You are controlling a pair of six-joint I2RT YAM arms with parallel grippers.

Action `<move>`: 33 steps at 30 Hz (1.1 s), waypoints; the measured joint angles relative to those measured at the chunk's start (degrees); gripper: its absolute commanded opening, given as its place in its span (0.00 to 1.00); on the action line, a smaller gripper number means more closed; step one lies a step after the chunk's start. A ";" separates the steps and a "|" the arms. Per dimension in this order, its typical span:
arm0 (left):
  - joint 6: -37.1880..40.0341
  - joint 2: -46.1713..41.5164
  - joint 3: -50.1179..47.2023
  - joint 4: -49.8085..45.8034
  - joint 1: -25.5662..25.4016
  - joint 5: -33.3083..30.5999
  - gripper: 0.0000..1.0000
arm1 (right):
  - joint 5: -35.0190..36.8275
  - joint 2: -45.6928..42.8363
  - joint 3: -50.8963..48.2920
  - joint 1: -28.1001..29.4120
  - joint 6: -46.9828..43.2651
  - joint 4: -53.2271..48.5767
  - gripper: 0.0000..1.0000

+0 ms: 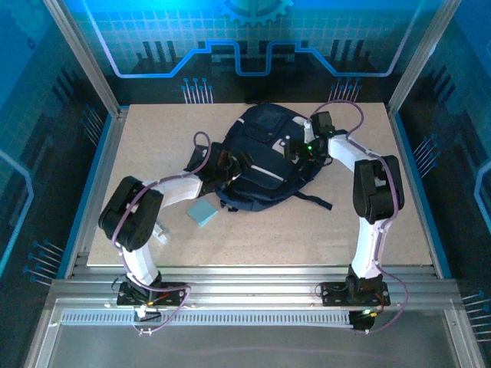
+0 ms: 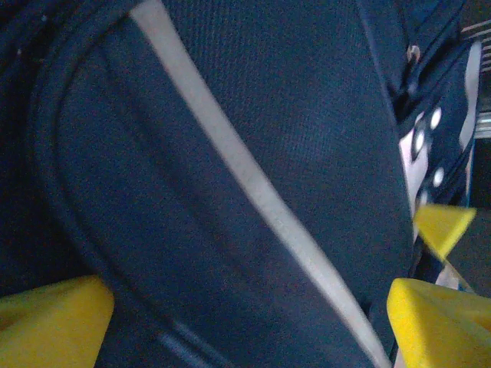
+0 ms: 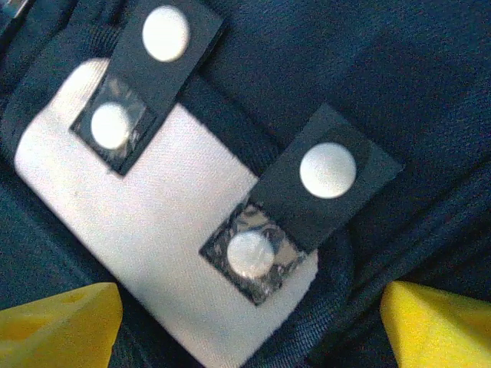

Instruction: Pack books, pencil case, and school supplies into a backpack

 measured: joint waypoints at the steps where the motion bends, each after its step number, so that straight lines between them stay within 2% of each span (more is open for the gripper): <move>1: 0.61 1.53 1.95 -0.20 0.37 0.11 0.93 | -0.70 -1.14 -1.75 -0.28 0.28 0.76 0.89; 7: 3.74 10.40 13.94 -2.36 2.71 0.59 0.91 | -6.91 -7.74 -11.91 -1.42 3.91 4.92 0.88; 13: 4.96 16.76 23.04 -4.31 3.50 0.59 0.90 | -14.38 -10.78 -15.37 -1.51 7.74 4.98 0.88; 24: 3.74 18.01 24.46 -3.58 3.61 0.79 0.90 | -26.45 -15.80 -19.26 -1.44 12.26 4.07 0.88; 30: 3.15 18.16 25.31 -3.87 3.19 1.09 0.89 | -34.38 -26.67 -21.68 1.66 13.46 4.33 0.89; 33: 2.82 18.27 25.53 -4.02 3.02 1.33 0.90 | -34.95 -31.80 -22.03 1.95 12.61 3.69 0.89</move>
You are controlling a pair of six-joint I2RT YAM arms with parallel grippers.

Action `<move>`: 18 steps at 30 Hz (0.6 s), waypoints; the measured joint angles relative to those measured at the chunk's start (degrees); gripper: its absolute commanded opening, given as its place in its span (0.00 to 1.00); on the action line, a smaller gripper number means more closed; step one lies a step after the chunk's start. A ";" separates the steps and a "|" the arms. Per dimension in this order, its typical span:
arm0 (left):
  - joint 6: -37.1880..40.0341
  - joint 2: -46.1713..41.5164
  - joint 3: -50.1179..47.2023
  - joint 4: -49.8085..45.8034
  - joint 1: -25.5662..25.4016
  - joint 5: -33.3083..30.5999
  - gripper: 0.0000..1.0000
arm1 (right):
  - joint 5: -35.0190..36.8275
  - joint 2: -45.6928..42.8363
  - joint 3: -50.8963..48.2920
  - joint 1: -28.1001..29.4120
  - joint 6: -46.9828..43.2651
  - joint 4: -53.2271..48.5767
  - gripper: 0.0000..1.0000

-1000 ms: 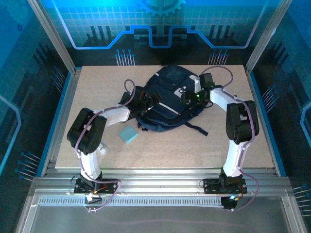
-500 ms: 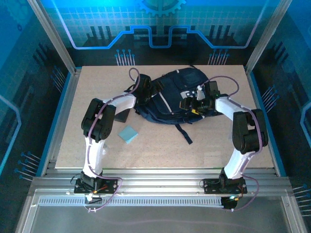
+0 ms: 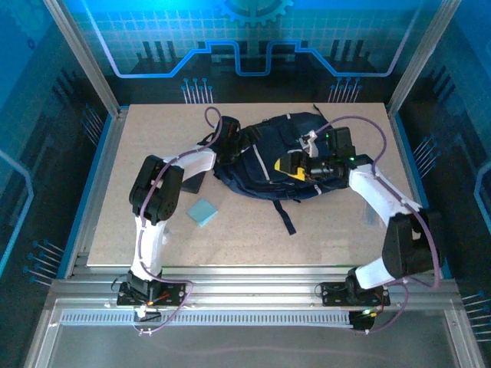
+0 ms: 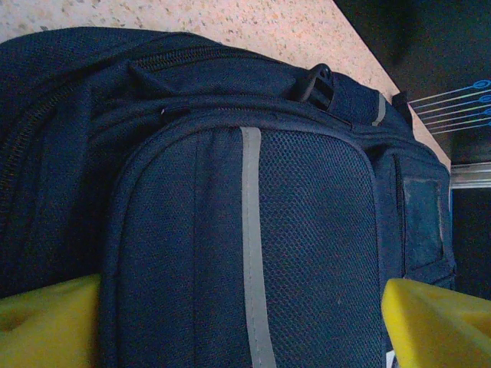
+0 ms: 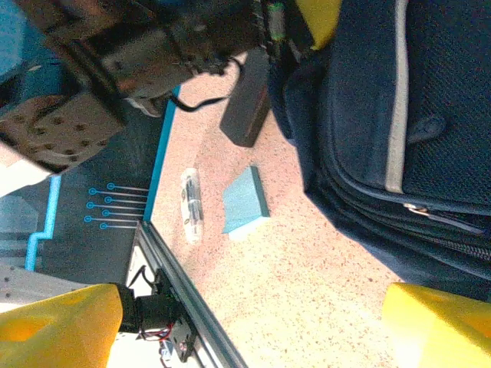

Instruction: Pack books, pencil case, and school supplies into a backpack

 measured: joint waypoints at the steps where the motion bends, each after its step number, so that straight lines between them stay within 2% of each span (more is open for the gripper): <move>1: 0.00 0.00 0.15 -0.17 0.00 0.17 0.90 | 0.66 -0.92 0.00 -0.17 -0.39 -0.63 0.89; 6: 1.09 -0.24 0.61 -1.70 0.00 0.90 0.90 | 8.61 -1.01 -1.09 -1.05 -2.08 -4.61 0.87; 7: 1.66 -0.57 0.61 -2.47 0.00 1.22 0.90 | 10.19 -0.76 -1.55 -1.14 -2.23 -5.14 0.81; 10: 3.13 -3.23 0.50 -6.03 -0.11 2.78 0.90 | 14.03 0.74 -2.10 -1.14 -2.60 -5.90 0.48; 12: 3.65 -6.38 -0.55 -7.69 -0.28 4.31 0.90 | 16.46 1.99 -2.08 -0.70 -3.65 -5.88 0.36; 15: 3.41 -12.96 -4.00 -8.46 -1.11 7.52 0.90 | 20.85 5.27 0.28 1.31 -7.32 -7.85 0.36; 16: 3.10 -14.93 -5.27 -8.00 -1.55 8.41 0.90 | 22.34 6.97 2.10 2.16 -8.76 -8.94 0.40; 18: 1.36 -18.08 -8.13 -6.03 -2.47 10.29 0.90 | 24.06 10.38 6.08 3.41 -10.97 -10.47 0.57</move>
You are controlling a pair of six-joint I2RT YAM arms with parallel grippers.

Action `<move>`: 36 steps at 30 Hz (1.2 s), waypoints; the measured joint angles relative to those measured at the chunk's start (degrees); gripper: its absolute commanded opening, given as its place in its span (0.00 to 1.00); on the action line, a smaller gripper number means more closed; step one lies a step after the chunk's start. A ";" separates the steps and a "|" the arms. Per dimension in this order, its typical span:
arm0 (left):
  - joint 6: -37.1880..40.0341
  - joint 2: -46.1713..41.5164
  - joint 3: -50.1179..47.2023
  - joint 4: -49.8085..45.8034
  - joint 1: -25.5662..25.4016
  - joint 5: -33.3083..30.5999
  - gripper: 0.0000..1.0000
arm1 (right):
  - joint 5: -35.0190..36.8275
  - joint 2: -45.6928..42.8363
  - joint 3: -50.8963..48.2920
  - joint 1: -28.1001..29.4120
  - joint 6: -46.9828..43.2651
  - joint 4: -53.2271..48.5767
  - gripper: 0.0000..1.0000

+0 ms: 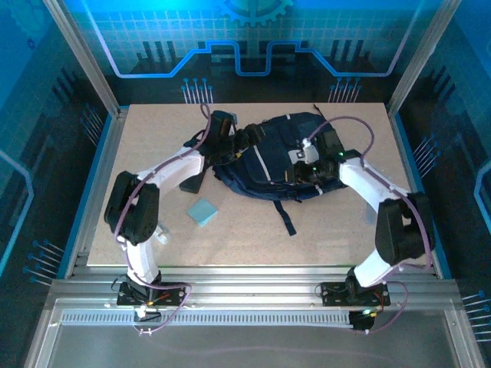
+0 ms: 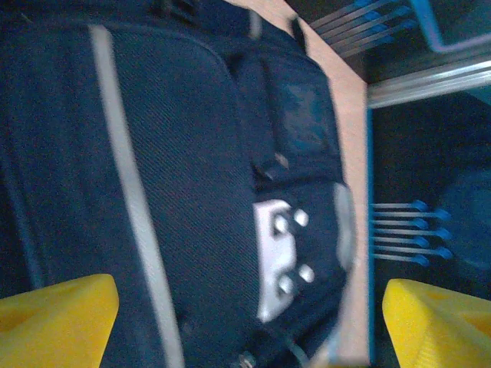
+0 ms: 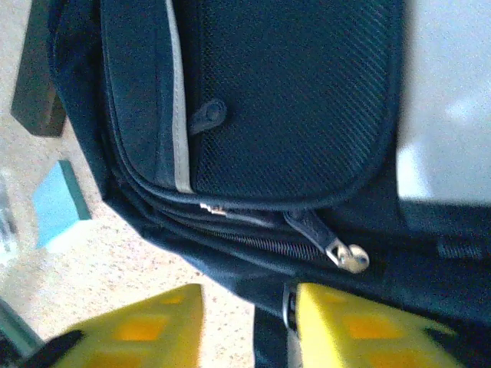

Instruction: Pack books, pencil case, and school supplies into a backpack

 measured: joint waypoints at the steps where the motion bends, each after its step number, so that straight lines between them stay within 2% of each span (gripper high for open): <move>1: -1.11 -0.81 -1.31 1.27 -0.42 0.87 0.90 | 0.31 1.66 1.97 0.37 -1.11 -0.39 0.66; 2: -2.36 -1.09 -2.51 2.64 -0.90 1.49 0.90 | 0.57 2.91 3.30 0.59 -2.01 -0.52 0.72; 4: -4.42 -0.39 -4.61 4.57 -1.60 2.25 0.90 | 1.09 4.83 4.96 0.94 -3.52 -0.66 0.78; 9: -7.45 4.50 -7.30 6.10 -1.70 2.10 0.90 | 1.97 8.55 5.68 2.21 -5.29 -1.44 0.82; 15: -8.92 7.96 -7.28 8.63 -0.87 1.57 0.90 | 1.49 15.06 7.98 2.95 -6.19 -1.38 0.83; 19: -9.11 10.05 -5.60 10.62 0.72 1.38 0.90 | 0.15 16.44 9.42 3.34 -6.95 -0.37 0.83; 25: -8.66 13.09 -1.49 10.54 2.27 0.68 0.90 | -8.46 14.73 6.08 3.65 -9.92 4.26 0.81; 33: -9.01 13.84 -0.50 10.88 2.36 -0.09 0.90 | -26.27 7.52 0.35 3.74 -12.90 3.96 0.80; 36: -9.07 13.84 -0.50 10.88 2.36 -0.13 0.89 | -26.40 5.88 -1.31 3.28 -11.21 4.39 0.80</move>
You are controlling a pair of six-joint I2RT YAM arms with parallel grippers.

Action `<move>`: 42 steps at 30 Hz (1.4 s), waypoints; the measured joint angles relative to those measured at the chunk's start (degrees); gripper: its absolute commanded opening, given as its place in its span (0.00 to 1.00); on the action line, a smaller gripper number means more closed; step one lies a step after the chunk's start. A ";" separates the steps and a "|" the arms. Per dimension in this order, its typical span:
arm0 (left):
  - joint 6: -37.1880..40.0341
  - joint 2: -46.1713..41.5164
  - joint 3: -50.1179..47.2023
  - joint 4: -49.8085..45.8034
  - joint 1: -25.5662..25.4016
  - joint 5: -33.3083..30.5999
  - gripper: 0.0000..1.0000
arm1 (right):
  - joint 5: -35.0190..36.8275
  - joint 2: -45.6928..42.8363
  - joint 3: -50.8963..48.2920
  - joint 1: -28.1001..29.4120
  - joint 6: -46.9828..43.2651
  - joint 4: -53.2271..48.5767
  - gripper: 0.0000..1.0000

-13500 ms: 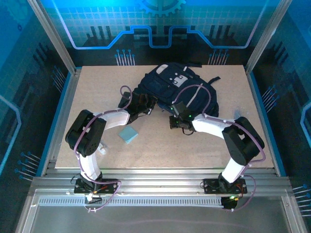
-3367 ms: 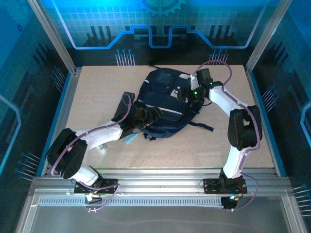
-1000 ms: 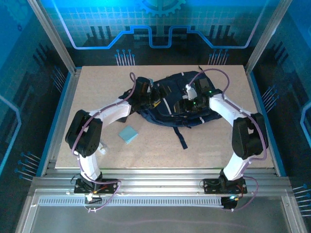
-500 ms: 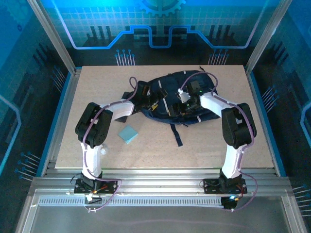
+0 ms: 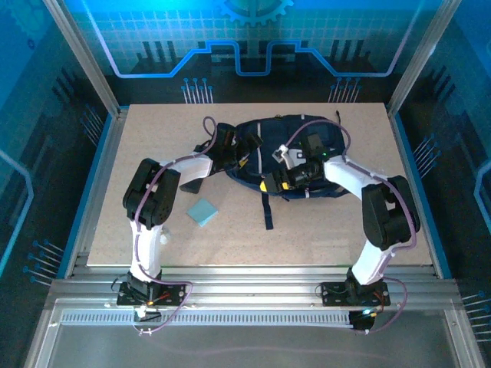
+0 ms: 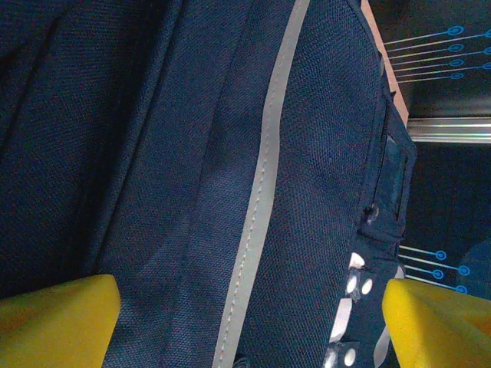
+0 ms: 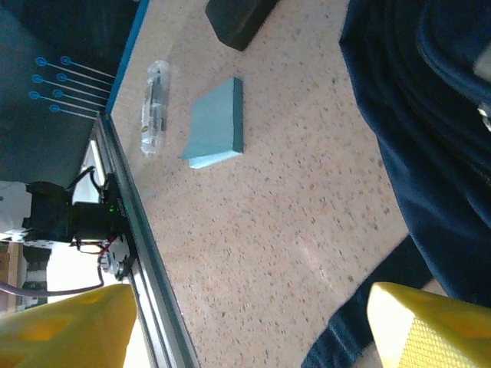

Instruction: Pack books, pencil case, and school supplies into a backpack

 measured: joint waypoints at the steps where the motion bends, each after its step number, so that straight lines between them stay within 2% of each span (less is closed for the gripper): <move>1: 0.24 0.00 0.02 -0.11 0.00 0.00 0.89 | 1.51 -1.03 -0.92 -0.39 1.22 0.07 0.80; 5: 3.54 -1.07 0.09 -2.29 -0.09 -0.04 0.87 | 15.52 -7.50 -3.76 -2.16 9.38 -1.16 0.81; 10: 11.82 -7.63 -1.57 -11.45 -1.53 -2.47 0.82 | 33.66 -18.86 -8.09 -4.68 19.78 -2.64 0.81; 15: 19.65 -13.57 -1.51 -20.41 -7.15 -5.90 0.73 | 43.95 -21.49 -10.23 -8.31 24.98 -3.23 0.79; 18: 22.60 -13.75 0.11 -24.65 -11.17 -6.88 0.66 | 47.76 -19.91 -11.32 -11.10 26.77 -2.45 0.67; 20: 23.58 -13.25 1.29 -26.93 -13.22 -6.93 0.63 | 49.20 -17.99 -12.04 -12.22 27.30 -1.20 0.57; 21: 23.87 -12.55 2.29 -28.02 -14.12 -6.93 0.62 | 49.64 -16.74 -12.52 -12.61 27.74 -0.33 0.55; 28: 25.40 -3.17 11.89 -32.76 -16.79 -7.23 0.62 | 49.77 -7.19 -13.42 -14.64 29.55 3.34 0.51; 35: 26.69 4.48 19.26 -37.40 -17.49 -7.39 0.60 | 48.09 -5.79 -12.63 -15.78 30.53 5.05 0.48; 42: 28.79 10.08 29.11 -44.33 -18.58 -8.94 0.47 | 47.04 -5.75 -12.63 -16.13 30.77 5.44 0.44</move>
